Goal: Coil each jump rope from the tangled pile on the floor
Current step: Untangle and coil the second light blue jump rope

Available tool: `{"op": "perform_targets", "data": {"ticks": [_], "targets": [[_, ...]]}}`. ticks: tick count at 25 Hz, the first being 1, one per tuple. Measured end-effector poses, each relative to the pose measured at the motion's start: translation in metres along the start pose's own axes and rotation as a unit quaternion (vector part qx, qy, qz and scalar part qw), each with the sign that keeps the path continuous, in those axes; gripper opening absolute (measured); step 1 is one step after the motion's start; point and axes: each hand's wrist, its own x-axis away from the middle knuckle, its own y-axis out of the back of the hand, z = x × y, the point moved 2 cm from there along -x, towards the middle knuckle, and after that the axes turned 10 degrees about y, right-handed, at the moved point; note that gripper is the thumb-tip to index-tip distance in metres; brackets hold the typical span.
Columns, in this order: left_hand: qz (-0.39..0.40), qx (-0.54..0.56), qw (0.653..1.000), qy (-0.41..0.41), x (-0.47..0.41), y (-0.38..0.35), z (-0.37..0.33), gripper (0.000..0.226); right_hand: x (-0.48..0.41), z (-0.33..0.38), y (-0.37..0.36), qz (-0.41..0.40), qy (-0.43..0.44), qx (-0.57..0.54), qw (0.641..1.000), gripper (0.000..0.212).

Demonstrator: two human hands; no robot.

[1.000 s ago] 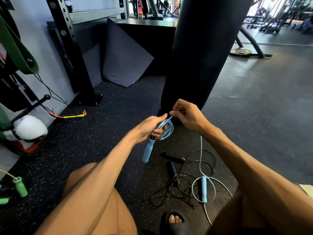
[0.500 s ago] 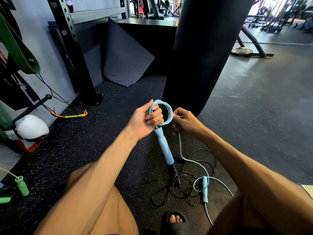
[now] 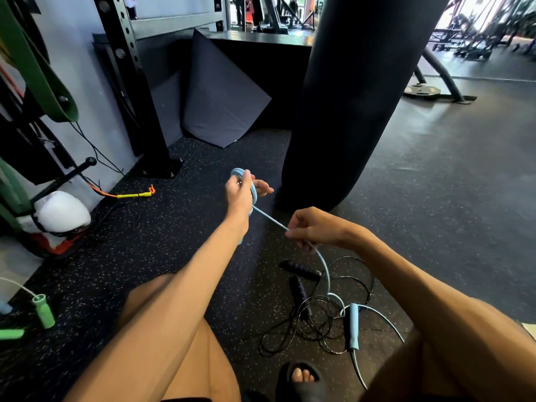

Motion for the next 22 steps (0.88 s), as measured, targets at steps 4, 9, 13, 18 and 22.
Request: {"op": "perform_targets", "data": {"ticks": [4,9,13,18,22], "targets": [[0.012,-0.195,0.980,-0.047,0.000,-0.002,0.008,0.023,-0.006,0.010,0.010,-0.107,0.162,0.173,0.966,0.009],[0.133,-0.326,0.936,-0.015,0.018,-0.013,0.011,0.031,-0.001,0.015,0.026,-0.200,0.229,0.205,0.930,0.013],[0.253,-0.305,0.916,0.066,0.023,-0.022,0.022,0.043,0.000,0.012,0.035,-0.243,0.223,0.208,0.921,0.013],[0.346,-0.202,0.902,0.159,0.036,-0.030,0.021,0.051,-0.004,-0.002,0.048,-0.268,0.159,0.104,0.944,0.025],[0.407,-0.090,0.883,0.216,0.040,-0.033,0.012,0.047,-0.004,-0.015,0.045,-0.252,0.146,-0.013,0.957,0.029]]}}
